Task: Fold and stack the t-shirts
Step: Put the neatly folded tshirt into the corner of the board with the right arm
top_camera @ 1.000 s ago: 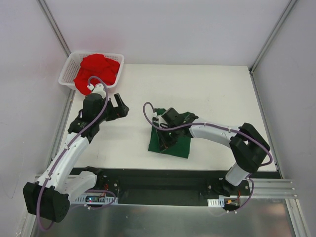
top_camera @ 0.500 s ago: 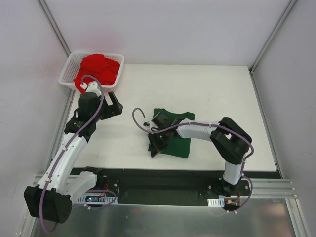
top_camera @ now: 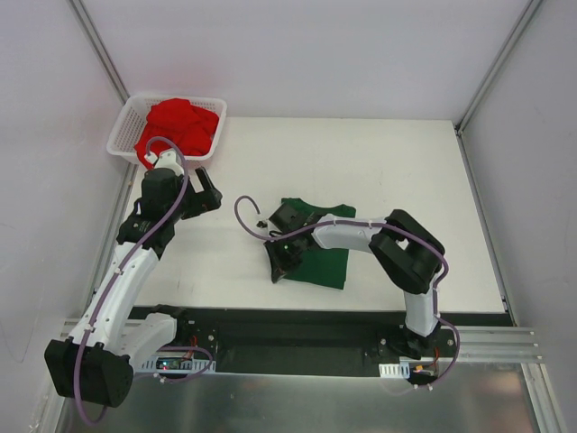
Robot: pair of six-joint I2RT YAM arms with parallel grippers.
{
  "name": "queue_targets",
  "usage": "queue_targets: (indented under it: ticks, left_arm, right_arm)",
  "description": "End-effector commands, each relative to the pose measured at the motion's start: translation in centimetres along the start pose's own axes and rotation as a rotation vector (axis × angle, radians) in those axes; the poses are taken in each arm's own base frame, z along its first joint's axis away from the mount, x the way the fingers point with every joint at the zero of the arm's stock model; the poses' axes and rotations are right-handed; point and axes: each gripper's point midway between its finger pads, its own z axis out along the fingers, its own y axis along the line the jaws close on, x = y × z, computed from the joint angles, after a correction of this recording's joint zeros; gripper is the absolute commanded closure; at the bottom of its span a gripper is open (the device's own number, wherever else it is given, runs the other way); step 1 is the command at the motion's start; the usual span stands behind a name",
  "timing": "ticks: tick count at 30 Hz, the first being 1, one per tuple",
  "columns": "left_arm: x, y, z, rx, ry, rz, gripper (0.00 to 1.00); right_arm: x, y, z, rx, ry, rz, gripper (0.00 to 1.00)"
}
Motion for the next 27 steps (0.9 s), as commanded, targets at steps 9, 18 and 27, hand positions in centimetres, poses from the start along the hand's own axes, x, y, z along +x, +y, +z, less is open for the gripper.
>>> queue_targets:
  ticks: [9,18,27]
  left_arm:
    - [-1.2,-0.1,-0.3,0.003,-0.024,0.014,0.01]
    - [-1.0,-0.1,-0.2,0.007,-0.017,0.011,0.01]
    - [-1.1,0.0,-0.3,0.006,-0.021,0.011,0.01]
  right_arm:
    - [1.2,-6.3,-2.7,0.373,0.018,0.068,0.99]
    - [0.9,-12.8,-6.8,0.596,0.015,0.162,0.99]
    - [-0.4,-18.6,-11.2,0.644,-0.024,0.245,0.99]
